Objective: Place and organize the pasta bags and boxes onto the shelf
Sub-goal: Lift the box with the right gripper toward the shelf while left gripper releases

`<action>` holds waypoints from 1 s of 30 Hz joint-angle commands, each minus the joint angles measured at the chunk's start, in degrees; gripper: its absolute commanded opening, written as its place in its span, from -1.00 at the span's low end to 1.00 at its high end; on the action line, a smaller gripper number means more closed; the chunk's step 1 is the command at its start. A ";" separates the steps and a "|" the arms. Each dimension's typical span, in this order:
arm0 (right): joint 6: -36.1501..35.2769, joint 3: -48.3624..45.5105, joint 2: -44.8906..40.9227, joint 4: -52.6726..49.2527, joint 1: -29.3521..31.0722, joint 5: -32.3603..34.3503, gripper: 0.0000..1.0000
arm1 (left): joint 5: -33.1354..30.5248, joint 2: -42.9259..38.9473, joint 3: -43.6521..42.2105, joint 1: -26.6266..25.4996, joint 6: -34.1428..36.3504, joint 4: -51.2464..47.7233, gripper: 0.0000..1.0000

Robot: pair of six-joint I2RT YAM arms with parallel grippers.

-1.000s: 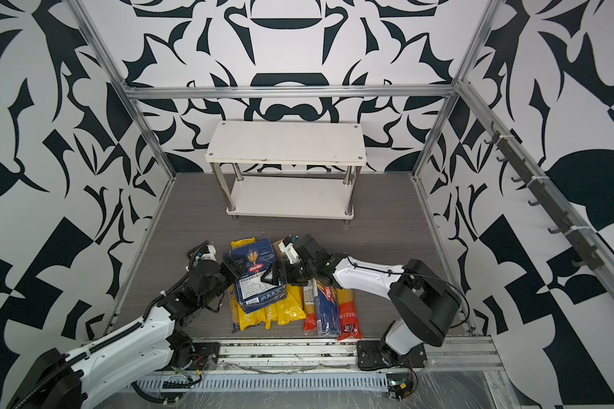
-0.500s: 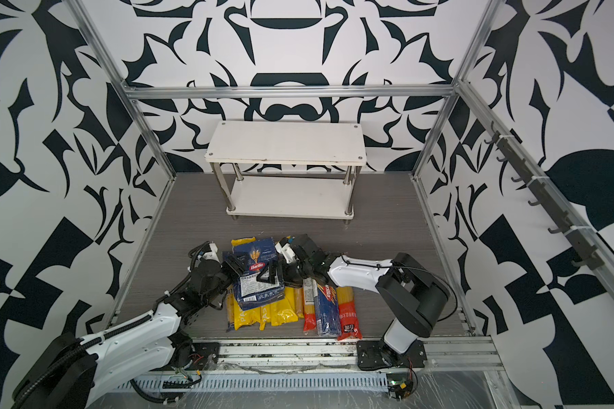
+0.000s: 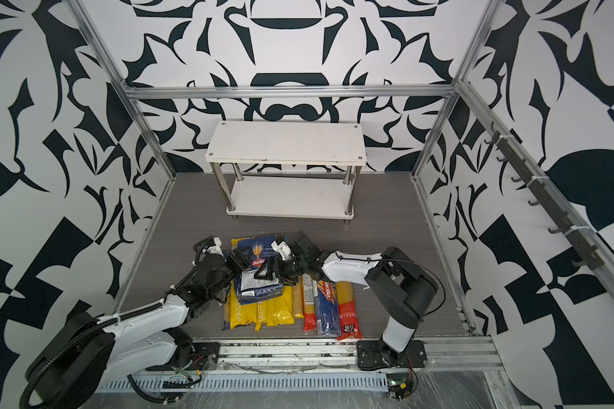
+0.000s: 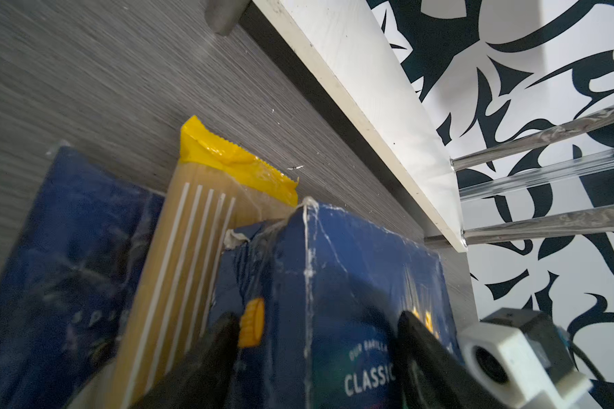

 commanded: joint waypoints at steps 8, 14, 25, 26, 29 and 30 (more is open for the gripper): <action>-0.78 2.88 -5.34 8.49 0.92 -6.70 0.05 | -1.49 -7.96 8.10 -1.34 5.98 -14.96 0.79; -1.48 3.66 -5.12 7.81 0.13 -6.92 -0.23 | -7.75 -19.76 13.09 -0.66 9.72 -32.15 0.98; -3.82 5.59 -5.03 4.56 -2.30 -7.36 -0.39 | -15.60 -34.88 18.17 -0.29 10.90 -55.03 0.98; -4.44 6.17 -5.15 3.53 -2.51 -7.36 -0.39 | -15.91 -36.20 18.13 -0.29 10.75 -56.03 0.99; -6.49 8.11 -5.76 0.43 -3.05 -7.48 -0.39 | -16.28 -38.98 17.73 -0.29 10.33 -58.18 0.98; -7.78 9.14 -5.99 -1.29 -3.30 -7.32 -0.38 | -16.51 -39.68 17.73 -0.29 10.21 -58.97 0.99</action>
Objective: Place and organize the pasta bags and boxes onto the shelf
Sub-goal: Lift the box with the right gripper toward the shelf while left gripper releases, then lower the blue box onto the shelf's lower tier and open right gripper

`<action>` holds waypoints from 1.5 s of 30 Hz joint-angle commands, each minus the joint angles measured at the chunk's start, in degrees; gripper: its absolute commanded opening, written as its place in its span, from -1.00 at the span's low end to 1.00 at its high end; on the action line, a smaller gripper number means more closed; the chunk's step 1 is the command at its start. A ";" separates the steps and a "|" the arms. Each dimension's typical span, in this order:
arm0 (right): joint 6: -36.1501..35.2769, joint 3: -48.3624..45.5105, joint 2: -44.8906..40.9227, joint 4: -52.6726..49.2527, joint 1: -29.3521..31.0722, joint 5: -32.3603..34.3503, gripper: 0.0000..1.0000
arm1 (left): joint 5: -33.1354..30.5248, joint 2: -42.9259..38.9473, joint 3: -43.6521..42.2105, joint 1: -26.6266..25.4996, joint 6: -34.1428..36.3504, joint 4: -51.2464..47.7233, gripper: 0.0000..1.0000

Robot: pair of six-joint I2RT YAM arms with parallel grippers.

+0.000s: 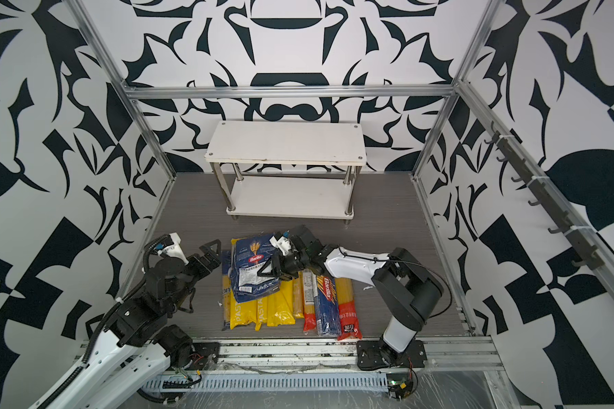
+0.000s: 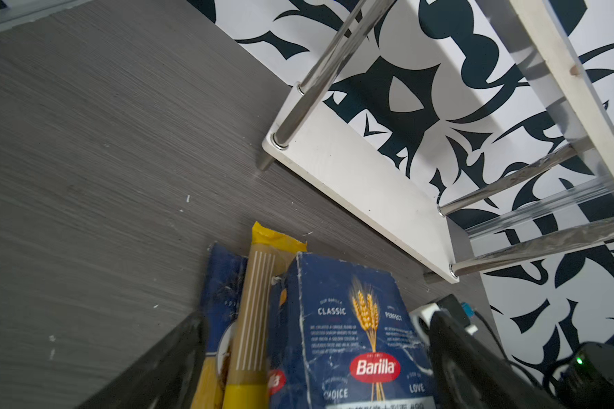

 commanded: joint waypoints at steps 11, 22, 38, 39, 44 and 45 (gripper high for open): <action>-13.19 17.21 -0.48 -4.46 -8.08 -3.54 -0.38 | -0.90 -3.30 -0.06 0.21 -0.03 -8.45 0.99; -10.87 33.13 16.50 0.06 -16.82 -7.28 -0.38 | -0.47 -3.02 1.16 0.21 1.62 -9.02 0.99; -13.42 65.63 37.54 -15.14 -18.55 -6.22 -0.22 | -2.99 -6.40 2.23 0.21 3.51 -13.07 0.98; -13.32 66.98 38.62 -15.84 -18.52 -6.14 -0.18 | -2.95 -6.06 2.39 0.21 3.72 -13.10 0.99; -14.41 72.72 42.32 -19.57 -16.78 -5.07 0.31 | -2.84 -4.81 2.49 0.21 4.75 -12.46 0.98; -15.40 74.60 43.17 -21.63 -16.18 -4.28 0.42 | -2.70 -4.70 2.45 0.21 4.88 -12.19 0.99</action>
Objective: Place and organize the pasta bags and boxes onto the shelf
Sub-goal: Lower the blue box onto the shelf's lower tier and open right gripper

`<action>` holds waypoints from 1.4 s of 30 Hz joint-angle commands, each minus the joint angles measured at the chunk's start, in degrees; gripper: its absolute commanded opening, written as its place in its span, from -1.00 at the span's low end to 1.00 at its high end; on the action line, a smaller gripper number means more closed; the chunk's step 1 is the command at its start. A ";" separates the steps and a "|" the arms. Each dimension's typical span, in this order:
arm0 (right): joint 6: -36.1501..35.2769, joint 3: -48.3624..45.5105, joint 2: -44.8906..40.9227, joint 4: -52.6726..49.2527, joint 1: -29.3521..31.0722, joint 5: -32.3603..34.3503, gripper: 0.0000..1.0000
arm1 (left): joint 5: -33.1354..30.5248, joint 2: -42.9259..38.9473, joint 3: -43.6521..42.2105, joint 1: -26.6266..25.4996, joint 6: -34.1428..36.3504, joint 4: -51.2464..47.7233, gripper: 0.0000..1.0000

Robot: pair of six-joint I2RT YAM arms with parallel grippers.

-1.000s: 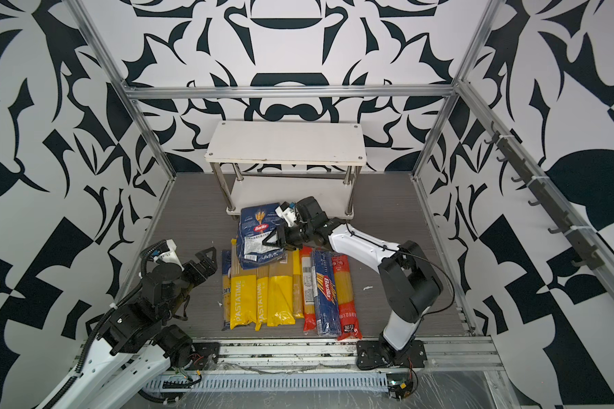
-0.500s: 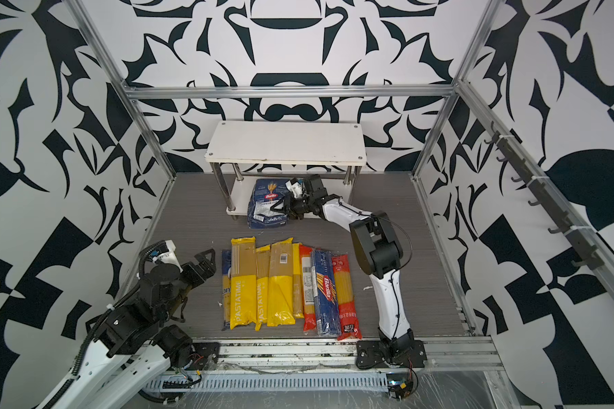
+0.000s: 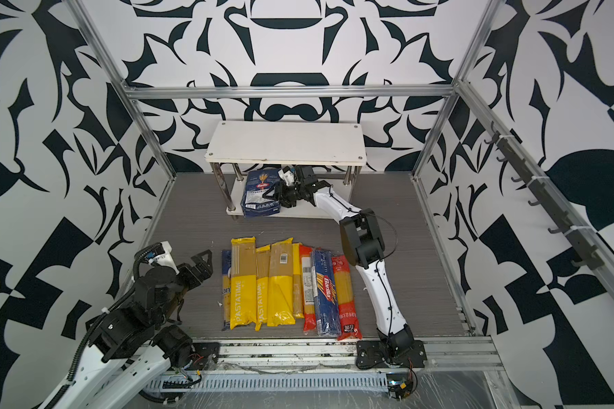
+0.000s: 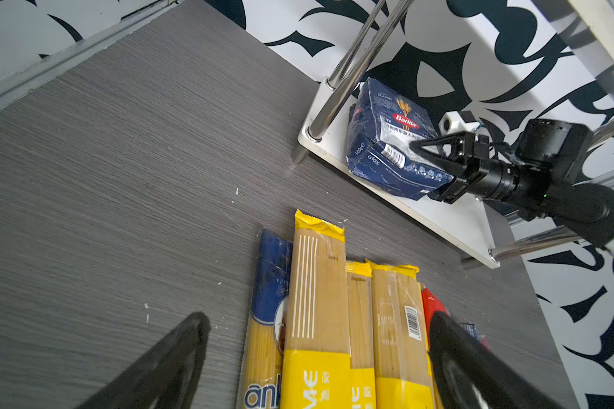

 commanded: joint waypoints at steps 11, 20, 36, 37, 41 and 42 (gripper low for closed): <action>-9.08 1.57 -5.41 -9.42 0.70 8.42 1.00 | 1.11 0.79 -0.20 0.19 1.81 0.39 0.99; -12.65 -8.87 -12.05 -10.98 -0.48 13.40 1.00 | 2.79 1.53 -0.36 0.19 1.46 1.60 0.98; -10.56 -4.35 -8.69 -8.96 -0.44 12.06 0.27 | 1.13 -2.31 -1.33 0.19 -0.30 -1.30 0.98; -10.10 -3.17 -7.89 -9.12 -0.46 11.77 0.26 | 1.09 -2.37 -1.21 0.17 -0.23 -1.40 0.99; -8.98 2.38 -4.31 -10.23 -0.37 10.85 0.20 | 0.93 -2.14 -0.73 0.19 0.04 -1.65 0.98; -8.98 3.78 -3.52 -10.81 -0.35 10.78 0.20 | 0.89 -2.04 -0.71 0.19 0.07 -1.72 0.99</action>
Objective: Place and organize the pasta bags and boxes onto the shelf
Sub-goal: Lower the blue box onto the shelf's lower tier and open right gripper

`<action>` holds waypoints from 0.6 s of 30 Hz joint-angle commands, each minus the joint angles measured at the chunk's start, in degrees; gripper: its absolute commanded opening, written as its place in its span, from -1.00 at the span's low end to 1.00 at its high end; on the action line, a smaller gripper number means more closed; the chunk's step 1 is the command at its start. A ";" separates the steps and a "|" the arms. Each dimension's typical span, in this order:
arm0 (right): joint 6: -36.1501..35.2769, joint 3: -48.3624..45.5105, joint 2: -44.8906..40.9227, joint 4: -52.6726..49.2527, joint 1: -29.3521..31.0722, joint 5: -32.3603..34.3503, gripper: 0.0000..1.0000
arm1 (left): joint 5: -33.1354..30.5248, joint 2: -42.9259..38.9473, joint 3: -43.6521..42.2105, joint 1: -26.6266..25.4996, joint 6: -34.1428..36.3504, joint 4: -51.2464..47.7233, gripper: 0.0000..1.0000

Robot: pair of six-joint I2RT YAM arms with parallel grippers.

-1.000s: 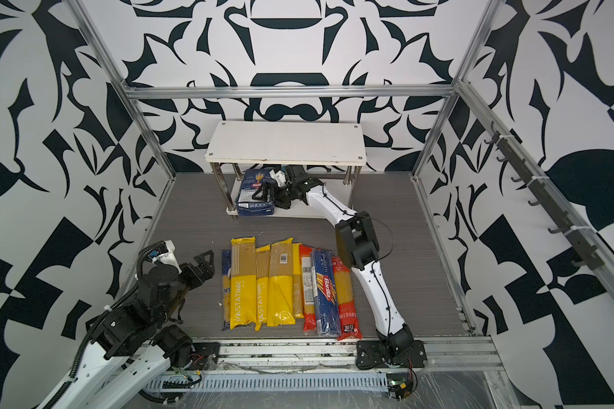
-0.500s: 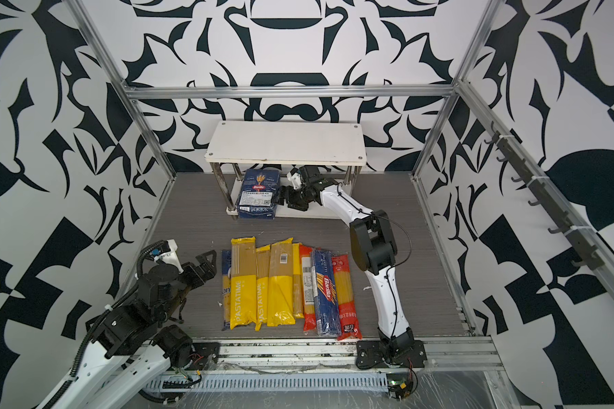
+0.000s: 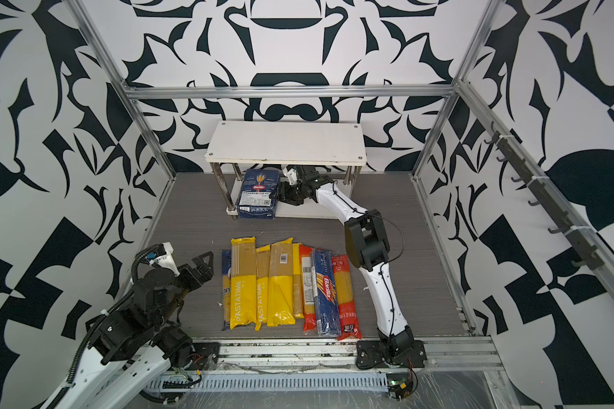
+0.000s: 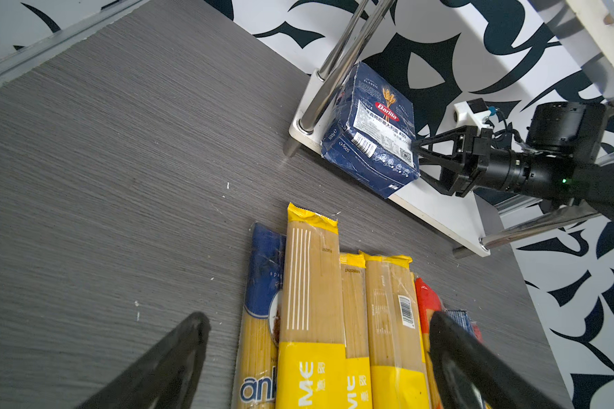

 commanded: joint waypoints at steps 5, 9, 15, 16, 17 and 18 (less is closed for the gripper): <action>0.65 6.26 1.44 -1.62 0.46 -1.57 0.20 | -0.84 0.18 -0.48 0.19 -0.32 -1.97 0.98; -0.29 1.04 -2.04 0.31 0.43 -1.64 0.40 | -0.38 1.42 -0.95 0.19 -0.19 -1.26 0.99; -1.71 -11.43 -10.36 3.89 0.42 -0.36 0.74 | 1.41 6.45 0.25 0.19 1.32 0.92 0.99; -1.90 -13.16 -11.56 4.10 0.40 -0.36 0.75 | 1.90 7.47 0.32 0.19 1.60 1.52 0.98; -2.04 -15.05 -12.84 4.21 0.46 -0.28 0.75 | 2.47 8.39 0.38 0.19 1.86 2.07 0.98; -2.30 -17.72 -14.38 4.42 0.45 -0.19 0.75 | 3.00 9.40 0.38 0.19 1.98 2.80 0.99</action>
